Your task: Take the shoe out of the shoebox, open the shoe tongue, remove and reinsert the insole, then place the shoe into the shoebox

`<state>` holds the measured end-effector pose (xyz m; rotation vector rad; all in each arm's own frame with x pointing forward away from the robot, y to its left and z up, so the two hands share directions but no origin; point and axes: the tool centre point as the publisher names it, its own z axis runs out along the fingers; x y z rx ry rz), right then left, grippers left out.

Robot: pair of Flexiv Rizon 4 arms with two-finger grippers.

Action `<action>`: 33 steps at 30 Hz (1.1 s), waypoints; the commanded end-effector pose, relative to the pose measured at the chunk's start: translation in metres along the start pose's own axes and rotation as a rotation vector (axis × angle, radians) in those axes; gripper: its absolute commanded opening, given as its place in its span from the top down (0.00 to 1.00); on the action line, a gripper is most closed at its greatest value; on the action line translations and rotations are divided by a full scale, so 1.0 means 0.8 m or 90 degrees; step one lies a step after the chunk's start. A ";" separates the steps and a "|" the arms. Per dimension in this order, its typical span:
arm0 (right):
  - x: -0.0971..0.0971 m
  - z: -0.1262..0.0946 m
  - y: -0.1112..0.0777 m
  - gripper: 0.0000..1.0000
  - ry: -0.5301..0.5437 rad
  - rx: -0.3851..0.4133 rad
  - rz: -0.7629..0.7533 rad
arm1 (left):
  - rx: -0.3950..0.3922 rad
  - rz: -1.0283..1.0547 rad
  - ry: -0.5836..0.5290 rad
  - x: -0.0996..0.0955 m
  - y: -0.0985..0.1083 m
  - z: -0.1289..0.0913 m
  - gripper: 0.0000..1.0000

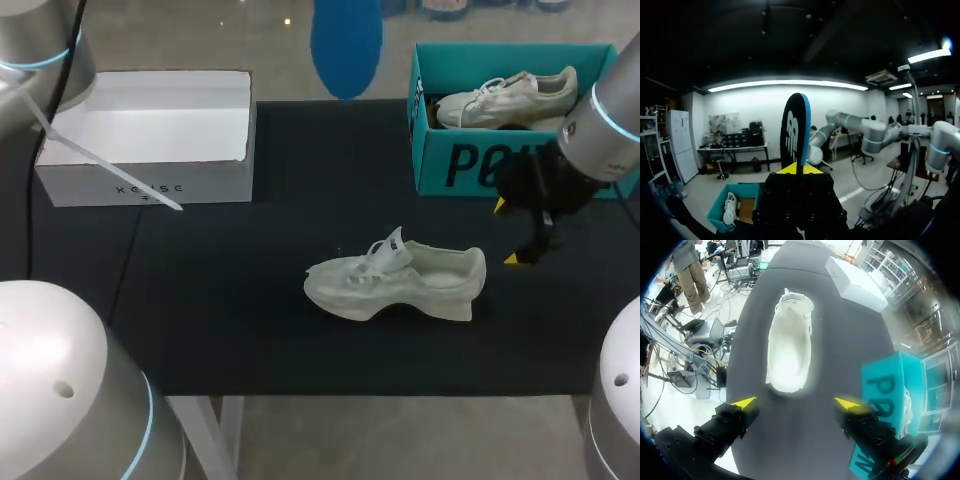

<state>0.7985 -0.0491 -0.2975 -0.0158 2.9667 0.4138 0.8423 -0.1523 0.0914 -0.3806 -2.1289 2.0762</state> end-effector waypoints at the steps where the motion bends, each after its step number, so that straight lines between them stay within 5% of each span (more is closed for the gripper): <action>1: -0.003 0.001 0.006 0.00 -0.006 0.006 -0.004 | -0.001 0.000 0.005 -0.004 -0.001 0.000 1.00; 18: -0.010 0.029 0.077 0.00 -0.019 -0.021 0.015 | -0.001 0.000 0.005 -0.004 -0.001 0.000 1.00; 33: -0.022 0.085 0.101 0.00 -0.029 -0.032 -0.018 | -0.001 0.000 0.005 -0.004 -0.001 0.000 1.00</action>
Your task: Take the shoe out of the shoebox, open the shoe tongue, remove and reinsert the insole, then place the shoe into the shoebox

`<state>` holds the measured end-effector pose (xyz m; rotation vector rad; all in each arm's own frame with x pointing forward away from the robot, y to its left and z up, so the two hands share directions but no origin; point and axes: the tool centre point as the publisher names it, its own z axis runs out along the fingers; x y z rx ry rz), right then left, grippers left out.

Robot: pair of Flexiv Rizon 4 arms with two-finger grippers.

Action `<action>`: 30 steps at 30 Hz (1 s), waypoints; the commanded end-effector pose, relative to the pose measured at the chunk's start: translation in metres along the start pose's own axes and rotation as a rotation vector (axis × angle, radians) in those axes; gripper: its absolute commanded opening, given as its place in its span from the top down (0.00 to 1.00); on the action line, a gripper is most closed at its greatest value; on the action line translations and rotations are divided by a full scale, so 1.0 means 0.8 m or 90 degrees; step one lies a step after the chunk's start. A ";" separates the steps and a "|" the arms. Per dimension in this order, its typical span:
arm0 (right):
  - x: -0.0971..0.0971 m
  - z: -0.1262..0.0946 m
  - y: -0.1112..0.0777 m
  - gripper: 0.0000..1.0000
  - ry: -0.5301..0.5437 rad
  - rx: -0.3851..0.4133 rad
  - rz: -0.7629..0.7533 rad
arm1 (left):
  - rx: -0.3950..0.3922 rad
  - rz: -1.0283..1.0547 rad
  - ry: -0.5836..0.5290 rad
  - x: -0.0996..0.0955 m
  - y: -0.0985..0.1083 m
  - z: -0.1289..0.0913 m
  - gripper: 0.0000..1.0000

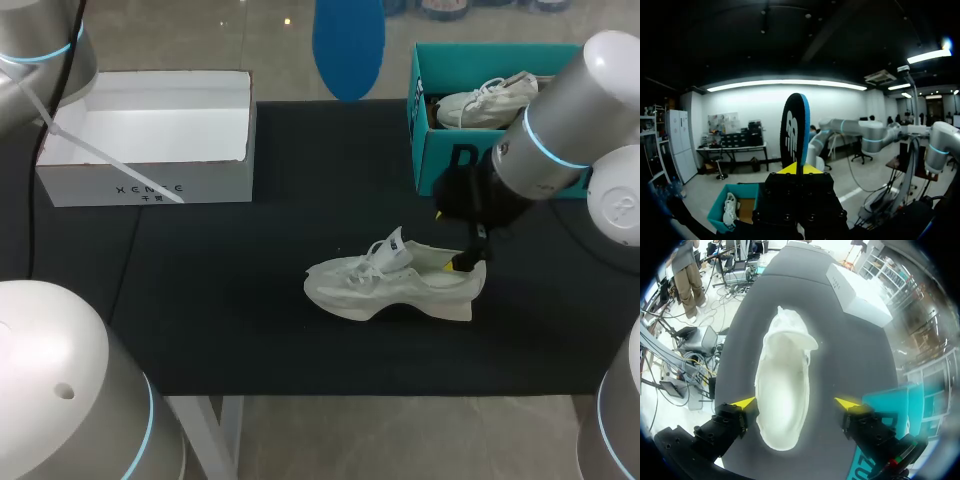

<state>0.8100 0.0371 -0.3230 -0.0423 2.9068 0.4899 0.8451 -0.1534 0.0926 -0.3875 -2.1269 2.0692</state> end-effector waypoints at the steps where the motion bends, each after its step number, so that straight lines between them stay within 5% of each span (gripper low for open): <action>1: -0.015 0.028 0.005 0.00 0.000 0.005 -0.006 | 0.000 0.000 0.001 0.000 0.000 0.000 1.00; 23: -0.034 0.086 -0.037 0.00 0.043 0.089 0.024 | 0.000 0.000 0.001 0.000 0.000 0.000 1.00; 24: -0.034 0.086 -0.039 0.66 0.044 0.089 0.025 | 0.000 0.000 0.001 0.000 0.000 0.000 1.00; 25: -0.032 0.085 -0.040 1.00 0.049 0.091 0.025 | 0.000 0.000 0.001 0.000 0.000 0.000 1.00; 30: -0.024 0.083 -0.046 1.00 0.056 0.099 0.029 | 0.000 0.000 0.001 0.000 0.000 0.000 1.00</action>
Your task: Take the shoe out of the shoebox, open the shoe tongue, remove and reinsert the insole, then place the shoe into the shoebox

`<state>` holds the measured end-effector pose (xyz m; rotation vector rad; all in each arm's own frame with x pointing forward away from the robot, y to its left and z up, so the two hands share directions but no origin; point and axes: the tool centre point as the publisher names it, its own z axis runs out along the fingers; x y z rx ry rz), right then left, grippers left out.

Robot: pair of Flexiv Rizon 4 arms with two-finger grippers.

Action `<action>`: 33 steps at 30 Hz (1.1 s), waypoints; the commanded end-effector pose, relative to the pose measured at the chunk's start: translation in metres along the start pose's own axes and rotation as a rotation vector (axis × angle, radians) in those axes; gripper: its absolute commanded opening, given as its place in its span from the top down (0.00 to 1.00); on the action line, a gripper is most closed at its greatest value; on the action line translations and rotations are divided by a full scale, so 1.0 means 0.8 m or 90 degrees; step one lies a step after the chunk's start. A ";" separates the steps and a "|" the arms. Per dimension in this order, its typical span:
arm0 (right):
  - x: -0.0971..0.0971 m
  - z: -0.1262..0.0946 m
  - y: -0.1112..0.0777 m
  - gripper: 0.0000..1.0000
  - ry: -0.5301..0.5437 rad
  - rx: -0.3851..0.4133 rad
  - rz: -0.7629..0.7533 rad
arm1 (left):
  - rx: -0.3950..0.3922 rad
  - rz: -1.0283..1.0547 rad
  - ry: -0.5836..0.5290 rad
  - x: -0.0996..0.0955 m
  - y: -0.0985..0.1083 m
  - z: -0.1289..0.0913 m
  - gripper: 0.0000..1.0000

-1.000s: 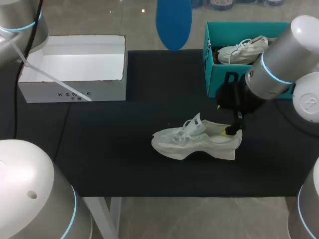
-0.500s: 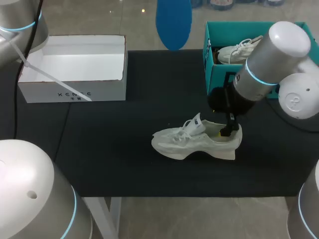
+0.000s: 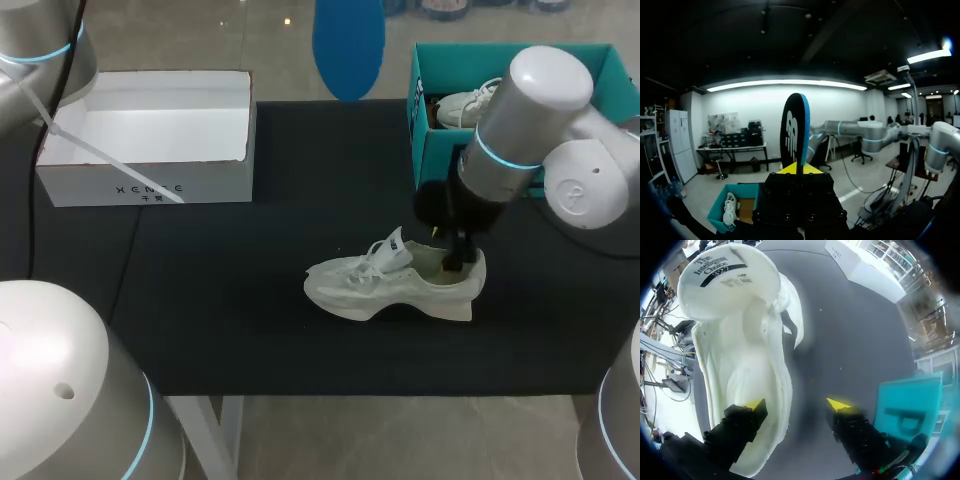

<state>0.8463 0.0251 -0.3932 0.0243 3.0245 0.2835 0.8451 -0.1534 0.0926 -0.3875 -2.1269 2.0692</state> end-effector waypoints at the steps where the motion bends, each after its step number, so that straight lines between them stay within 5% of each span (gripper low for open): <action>1: 0.005 0.000 -0.003 1.00 0.004 0.006 0.001 | 0.000 0.000 0.001 0.000 0.000 0.000 1.00; 12: 0.013 -0.003 -0.006 1.00 0.017 -0.008 0.004 | 0.000 0.000 0.001 0.000 0.000 0.000 1.00; 26: 0.013 -0.104 -0.050 1.00 -0.034 0.001 0.031 | 0.000 0.000 0.001 0.000 0.000 0.000 1.00; 33: 0.018 -0.116 -0.056 1.00 -0.007 -0.026 0.021 | 0.000 0.000 0.001 0.000 0.000 0.000 1.00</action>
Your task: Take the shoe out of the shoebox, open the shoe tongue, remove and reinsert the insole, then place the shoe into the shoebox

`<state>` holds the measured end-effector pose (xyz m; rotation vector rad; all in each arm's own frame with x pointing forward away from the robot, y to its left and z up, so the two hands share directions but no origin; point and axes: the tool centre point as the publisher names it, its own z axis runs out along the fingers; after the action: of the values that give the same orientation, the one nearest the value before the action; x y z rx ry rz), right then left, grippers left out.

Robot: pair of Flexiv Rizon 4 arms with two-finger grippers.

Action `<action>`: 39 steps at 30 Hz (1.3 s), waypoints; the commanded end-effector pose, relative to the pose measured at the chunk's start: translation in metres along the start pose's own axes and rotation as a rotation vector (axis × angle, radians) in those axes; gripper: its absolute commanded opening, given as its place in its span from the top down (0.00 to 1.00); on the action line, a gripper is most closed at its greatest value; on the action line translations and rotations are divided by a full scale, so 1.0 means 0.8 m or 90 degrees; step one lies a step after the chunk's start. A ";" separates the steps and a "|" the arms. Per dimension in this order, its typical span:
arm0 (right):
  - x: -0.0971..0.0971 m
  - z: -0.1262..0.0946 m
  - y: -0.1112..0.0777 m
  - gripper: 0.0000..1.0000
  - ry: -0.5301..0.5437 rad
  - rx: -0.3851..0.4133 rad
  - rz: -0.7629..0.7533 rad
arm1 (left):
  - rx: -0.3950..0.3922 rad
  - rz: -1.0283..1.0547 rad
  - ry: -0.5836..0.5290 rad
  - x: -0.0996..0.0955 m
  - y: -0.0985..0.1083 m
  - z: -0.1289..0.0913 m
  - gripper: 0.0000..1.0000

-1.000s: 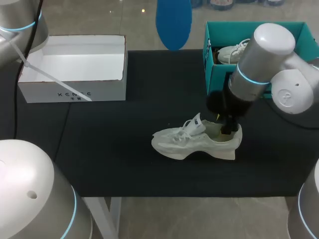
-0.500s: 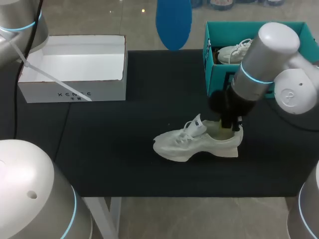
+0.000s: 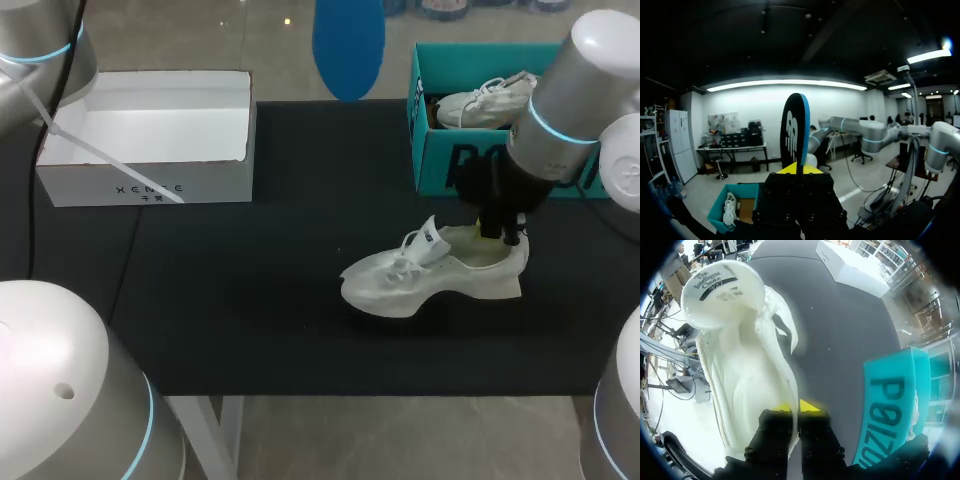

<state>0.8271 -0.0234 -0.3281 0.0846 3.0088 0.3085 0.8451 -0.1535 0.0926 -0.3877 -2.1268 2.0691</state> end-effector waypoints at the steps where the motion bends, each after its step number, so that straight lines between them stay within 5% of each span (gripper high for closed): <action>1: 0.003 -0.023 -0.011 1.00 0.004 -0.016 -0.004 | 0.000 0.000 0.001 0.000 0.000 0.000 1.00; 15: 0.003 -0.023 -0.011 1.00 0.004 -0.016 -0.004 | 0.000 0.000 0.001 0.000 0.000 0.000 1.00; 17: 0.003 -0.031 -0.019 1.00 -0.041 -0.005 0.097 | 0.000 0.000 0.001 0.000 0.000 0.000 1.00; 20: 0.000 -0.042 -0.045 1.00 -0.004 -0.054 0.341 | 0.000 0.000 0.001 0.000 0.000 0.000 1.00; 23: 0.010 -0.045 -0.073 1.00 -0.011 -0.067 0.482 | 0.000 0.000 0.001 0.000 0.000 0.000 1.00; 32: 0.040 -0.049 -0.132 1.00 -0.032 -0.081 0.676 | 0.000 0.000 0.001 0.000 0.000 0.000 1.00; 39: 0.050 -0.045 -0.135 1.00 0.007 -0.078 0.684 | 0.000 0.000 0.001 0.000 0.000 0.000 1.00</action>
<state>0.7836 -0.1315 -0.3197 1.1808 2.8264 0.4638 0.8452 -0.1534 0.0926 -0.3876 -2.1268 2.0692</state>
